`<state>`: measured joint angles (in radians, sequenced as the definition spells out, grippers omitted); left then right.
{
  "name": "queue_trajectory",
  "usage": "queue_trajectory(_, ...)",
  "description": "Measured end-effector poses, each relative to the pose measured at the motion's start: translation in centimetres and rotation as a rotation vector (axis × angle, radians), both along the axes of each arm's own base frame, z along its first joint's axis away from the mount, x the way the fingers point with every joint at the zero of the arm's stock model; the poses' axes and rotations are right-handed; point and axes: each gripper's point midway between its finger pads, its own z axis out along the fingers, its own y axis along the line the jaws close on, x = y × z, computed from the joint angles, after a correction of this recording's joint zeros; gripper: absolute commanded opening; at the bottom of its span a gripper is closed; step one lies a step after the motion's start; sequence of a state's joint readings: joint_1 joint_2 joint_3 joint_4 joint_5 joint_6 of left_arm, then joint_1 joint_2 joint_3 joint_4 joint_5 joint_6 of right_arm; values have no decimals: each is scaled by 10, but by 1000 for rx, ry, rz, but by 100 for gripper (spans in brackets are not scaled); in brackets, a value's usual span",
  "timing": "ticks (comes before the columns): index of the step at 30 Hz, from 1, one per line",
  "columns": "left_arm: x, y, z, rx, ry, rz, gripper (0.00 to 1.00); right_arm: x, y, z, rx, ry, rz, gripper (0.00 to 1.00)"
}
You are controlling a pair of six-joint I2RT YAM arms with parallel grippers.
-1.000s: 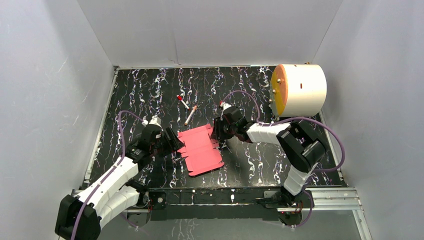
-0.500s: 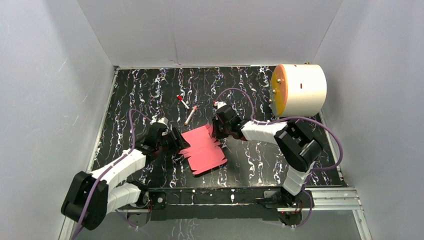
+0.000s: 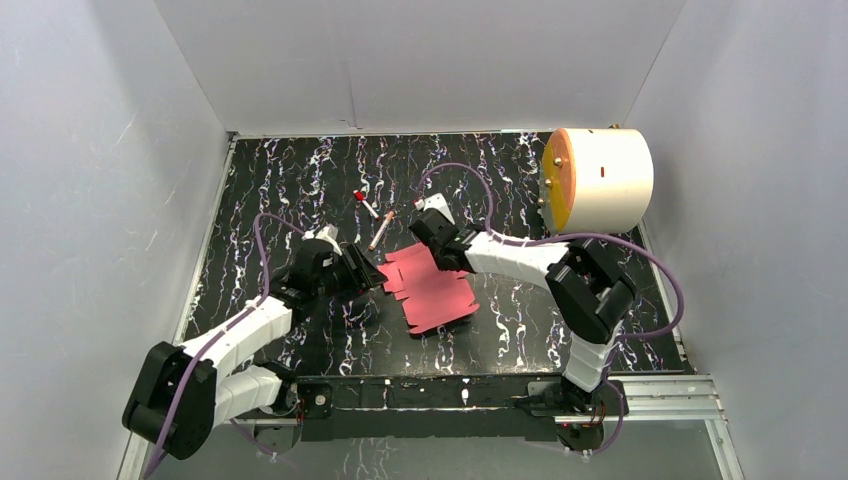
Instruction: Fold the paper box
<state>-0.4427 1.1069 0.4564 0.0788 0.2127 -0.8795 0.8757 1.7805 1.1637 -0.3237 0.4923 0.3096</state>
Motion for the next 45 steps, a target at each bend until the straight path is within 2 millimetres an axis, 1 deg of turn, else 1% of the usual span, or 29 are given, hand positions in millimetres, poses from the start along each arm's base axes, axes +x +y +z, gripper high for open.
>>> queue_trajectory(2, -1, 0, 0, -8, -1, 6, 62, -1, -2, -1, -62, -15, -1, 13)
queue_trajectory(5, -5, 1, -3, -12, 11, 11, 62, -5, -3, -8, -113, -14, 6, 13)
queue_trajectory(8, -9, 0, -6, -13, 22, 7, 64, -10, -3, -11, -121, -1, 7, 15)
queue_trajectory(11, -14, -4, -8, -16, 33, -5, 64, -10, -2, -11, -99, -2, -3, 17)
queue_trajectory(15, -20, -12, -8, -24, 38, -28, 64, -14, 0, -17, -30, 24, -17, 17)
queue_trajectory(18, -23, -16, -10, -31, 42, -34, 65, -18, -3, -21, 52, 54, -33, 22)
queue_trajectory(21, -24, -16, -12, -29, 49, -29, 65, -21, -6, -23, 142, 82, -48, 29)
queue_trajectory(24, -23, -14, -12, -23, 46, -21, 65, -22, -8, -24, 224, 107, -63, 34)
queue_trajectory(28, -21, -12, -13, -14, 42, -8, 65, -23, -11, -30, 329, 143, -79, 37)
queue_trajectory(31, -20, -11, -15, -7, 43, -2, 65, -21, -12, -29, 404, 155, -85, 35)
queue_trajectory(37, -21, -11, -23, 1, 71, 7, 64, -19, -7, -30, 563, 197, -73, 25)
queue_trajectory(40, -19, -12, -24, -5, 77, 14, 64, -22, -6, -30, 643, 229, -73, 20)
queue_trajectory(45, -16, -15, -26, -23, 80, 25, 63, -30, -5, -31, 752, 288, -81, 16)
